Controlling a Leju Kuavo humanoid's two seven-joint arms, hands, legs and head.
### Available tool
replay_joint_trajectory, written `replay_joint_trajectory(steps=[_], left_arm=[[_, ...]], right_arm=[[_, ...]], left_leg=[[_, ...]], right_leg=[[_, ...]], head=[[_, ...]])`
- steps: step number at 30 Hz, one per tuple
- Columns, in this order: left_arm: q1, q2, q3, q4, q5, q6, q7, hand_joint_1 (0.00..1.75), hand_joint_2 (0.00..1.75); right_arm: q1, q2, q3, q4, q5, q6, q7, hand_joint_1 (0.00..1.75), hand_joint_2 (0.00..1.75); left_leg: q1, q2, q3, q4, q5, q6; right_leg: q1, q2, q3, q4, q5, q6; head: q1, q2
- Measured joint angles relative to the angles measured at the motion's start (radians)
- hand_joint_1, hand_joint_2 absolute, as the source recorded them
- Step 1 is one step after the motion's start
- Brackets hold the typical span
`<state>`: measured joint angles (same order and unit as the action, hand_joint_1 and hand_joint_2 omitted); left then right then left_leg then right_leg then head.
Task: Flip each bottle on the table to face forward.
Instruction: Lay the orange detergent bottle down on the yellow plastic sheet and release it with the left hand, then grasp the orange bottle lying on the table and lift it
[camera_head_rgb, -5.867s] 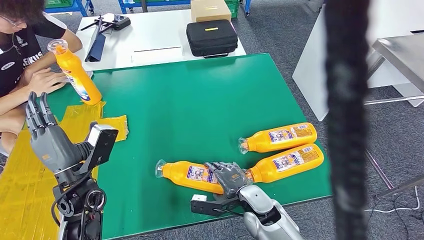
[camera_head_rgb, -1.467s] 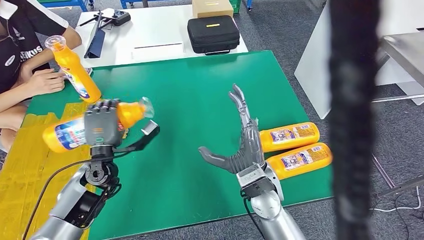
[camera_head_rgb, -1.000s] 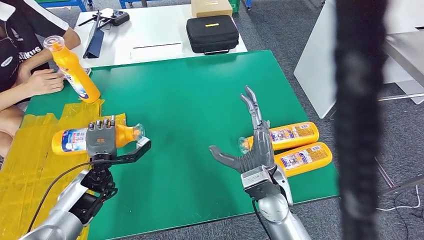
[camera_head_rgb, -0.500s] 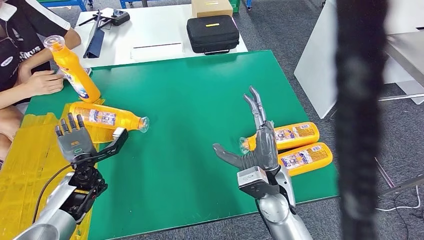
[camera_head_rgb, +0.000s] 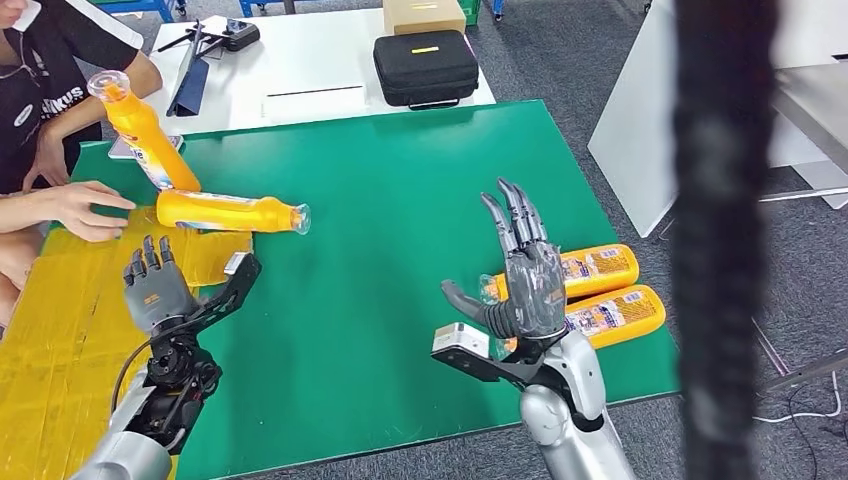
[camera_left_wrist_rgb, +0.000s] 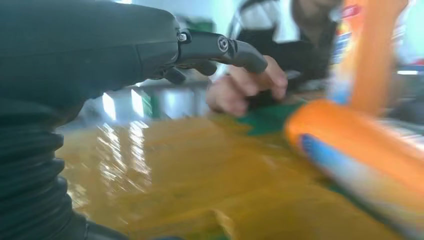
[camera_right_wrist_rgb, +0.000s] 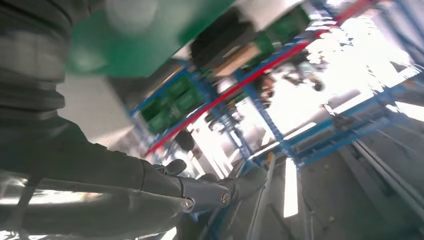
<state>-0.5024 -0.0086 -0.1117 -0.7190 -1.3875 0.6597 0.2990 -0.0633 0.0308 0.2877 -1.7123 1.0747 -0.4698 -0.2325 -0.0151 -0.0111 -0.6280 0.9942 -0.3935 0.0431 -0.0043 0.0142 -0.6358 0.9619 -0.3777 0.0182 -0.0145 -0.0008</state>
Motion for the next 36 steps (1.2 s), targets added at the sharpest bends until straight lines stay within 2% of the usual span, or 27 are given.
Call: replay_joint_trajectory(steps=[2,5,7,9,13,18,25,36], left_arm=[[0.011,-0.026,0.042,-0.025,0.132,-0.001,-0.17,0.0,1.75],[0.033,-0.078,0.097,-0.084,0.386,-0.095,-0.41,0.0,1.75],[0.05,-0.109,0.119,-0.133,0.53,-0.166,-0.509,0.0,1.75],[0.069,-0.133,0.126,-0.182,0.625,-0.206,-0.558,0.0,1.75],[0.112,-0.159,0.119,-0.278,0.734,-0.238,-0.596,0.0,1.75],[0.166,-0.169,0.077,-0.382,0.785,-0.245,-0.614,0.0,1.75],[0.188,-0.171,0.043,-0.429,0.789,-0.232,-0.615,0.0,1.75],[0.187,-0.171,0.024,-0.419,0.829,-0.211,-0.624,0.0,1.75]], right_arm=[[-0.002,-0.017,-0.013,0.001,0.156,0.051,0.084,0.0,1.75],[-0.024,-0.068,-0.039,0.01,0.337,0.199,0.19,0.0,1.75],[-0.054,-0.111,-0.056,0.032,0.389,0.307,0.224,0.0,1.75],[-0.089,-0.156,-0.073,0.068,0.383,0.383,0.224,0.0,1.75],[-0.174,-0.252,-0.102,0.176,0.311,0.472,0.192,0.0,1.75],[-0.285,-0.343,-0.129,0.335,0.24,0.484,0.157,0.0,1.75],[-0.335,-0.376,-0.143,0.442,0.228,0.474,0.155,0.0,1.75],[-0.367,-0.401,-0.157,0.574,0.204,0.469,0.154,0.0,1.75]], left_leg=[[0.0,-0.002,0.0,0.0,0.0,0.0],[0.0,-0.003,-0.001,0.0,0.0,0.0],[-0.001,-0.003,-0.001,0.0,0.0,0.001],[-0.002,-0.003,-0.001,0.0,0.001,0.001],[-0.003,-0.004,-0.001,0.001,0.001,0.002],[-0.003,-0.004,-0.002,0.001,0.001,0.003],[-0.002,-0.004,-0.002,0.0,0.001,0.003],[-0.003,-0.005,-0.002,0.001,0.002,0.003]], right_leg=[[0.0,0.0,0.0,0.0,0.0,0.0],[0.0,-0.001,0.0,0.0,0.0,0.0],[-0.001,-0.001,0.0,0.0,0.001,0.001],[-0.002,-0.001,0.001,0.0,0.001,0.002],[-0.003,-0.001,0.001,0.0,0.002,0.003],[-0.003,-0.001,0.0,0.0,0.002,0.003],[-0.003,-0.001,0.0,0.0,0.002,0.003],[-0.003,-0.001,0.0,0.0,0.002,0.003]], head=[[0.0,0.0],[0.0,0.0],[0.001,0.0],[0.001,0.0],[0.0,0.0],[0.0,0.0],[0.0,0.0],[0.0,0.0]])
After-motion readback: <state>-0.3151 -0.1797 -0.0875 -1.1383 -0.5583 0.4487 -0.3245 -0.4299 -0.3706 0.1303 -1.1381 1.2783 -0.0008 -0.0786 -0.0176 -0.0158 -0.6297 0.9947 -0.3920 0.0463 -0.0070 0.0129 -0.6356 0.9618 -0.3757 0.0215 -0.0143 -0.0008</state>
